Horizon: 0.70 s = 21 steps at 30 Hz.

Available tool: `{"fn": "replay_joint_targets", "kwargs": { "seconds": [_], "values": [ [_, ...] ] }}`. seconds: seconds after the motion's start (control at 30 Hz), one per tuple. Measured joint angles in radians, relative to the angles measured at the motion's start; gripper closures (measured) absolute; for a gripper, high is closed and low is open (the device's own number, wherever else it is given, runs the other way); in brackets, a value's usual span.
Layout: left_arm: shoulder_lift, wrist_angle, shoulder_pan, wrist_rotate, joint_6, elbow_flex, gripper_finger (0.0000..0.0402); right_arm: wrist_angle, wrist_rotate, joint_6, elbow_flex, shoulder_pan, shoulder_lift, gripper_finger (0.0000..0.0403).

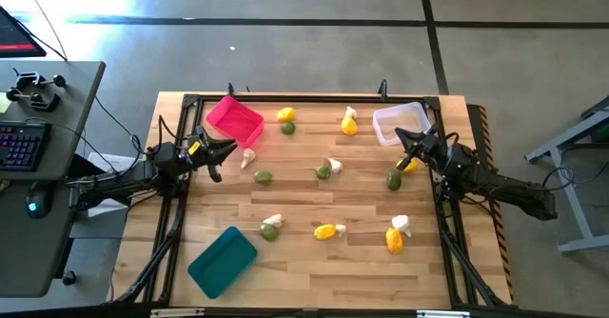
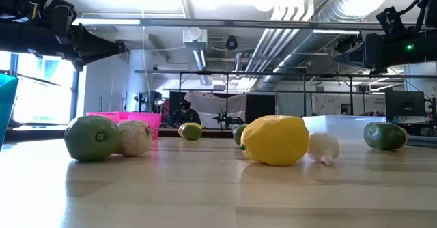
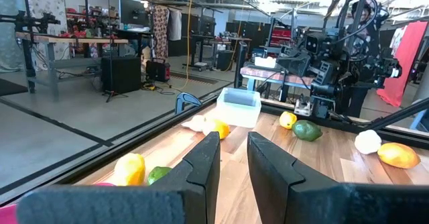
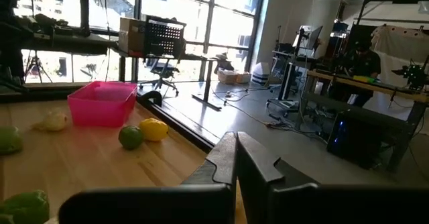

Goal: Sort produce into baskets
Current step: Put the white garlic in the transparent bin

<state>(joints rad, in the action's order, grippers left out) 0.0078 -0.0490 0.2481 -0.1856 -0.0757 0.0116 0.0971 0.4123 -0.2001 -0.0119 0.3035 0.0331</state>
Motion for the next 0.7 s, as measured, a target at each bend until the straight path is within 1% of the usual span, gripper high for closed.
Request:
{"fn": "replay_joint_targets", "kwargs": {
  "seconds": [0.13, 0.27, 0.33, 0.43, 0.53, 0.63, 0.7],
  "values": [
    [0.000, 0.000, 0.000, 0.000, 0.000, 0.000, 0.0339, 0.005, 0.000, 0.045, -0.003, 0.000, 0.000, 0.0402],
    [0.000, 0.000, 0.000, 0.000, 0.000, 0.000, 0.0339, 0.052, -0.002, 0.046, -0.004, 0.000, 0.000, 0.0402],
    [0.000, 0.000, 0.000, 0.000, 0.000, 0.000, 0.0339, 0.056, -0.013, 0.086, -0.005, 0.000, 0.000, 0.0402],
    [0.000, 0.000, 0.000, 0.000, 0.000, 0.000, 0.0339, 0.018, -0.053, 0.191, -0.005, 0.000, 0.001, 0.0402],
    [0.000, 0.000, 0.000, 0.000, 0.000, 0.000, 0.0339, -0.043, -0.056, 0.271, -0.005, -0.002, 0.014, 0.0402],
    [0.000, 0.000, 0.000, 0.000, 0.000, 0.000, 0.0339, -0.087, -0.049, 0.340, -0.022, -0.001, 0.064, 0.0397],
    [0.000, 0.000, 0.000, 0.000, 0.000, 0.000, 0.0339, -0.127, -0.046, 0.368, -0.066, -0.001, 0.112, 0.0388]
  ]
}}
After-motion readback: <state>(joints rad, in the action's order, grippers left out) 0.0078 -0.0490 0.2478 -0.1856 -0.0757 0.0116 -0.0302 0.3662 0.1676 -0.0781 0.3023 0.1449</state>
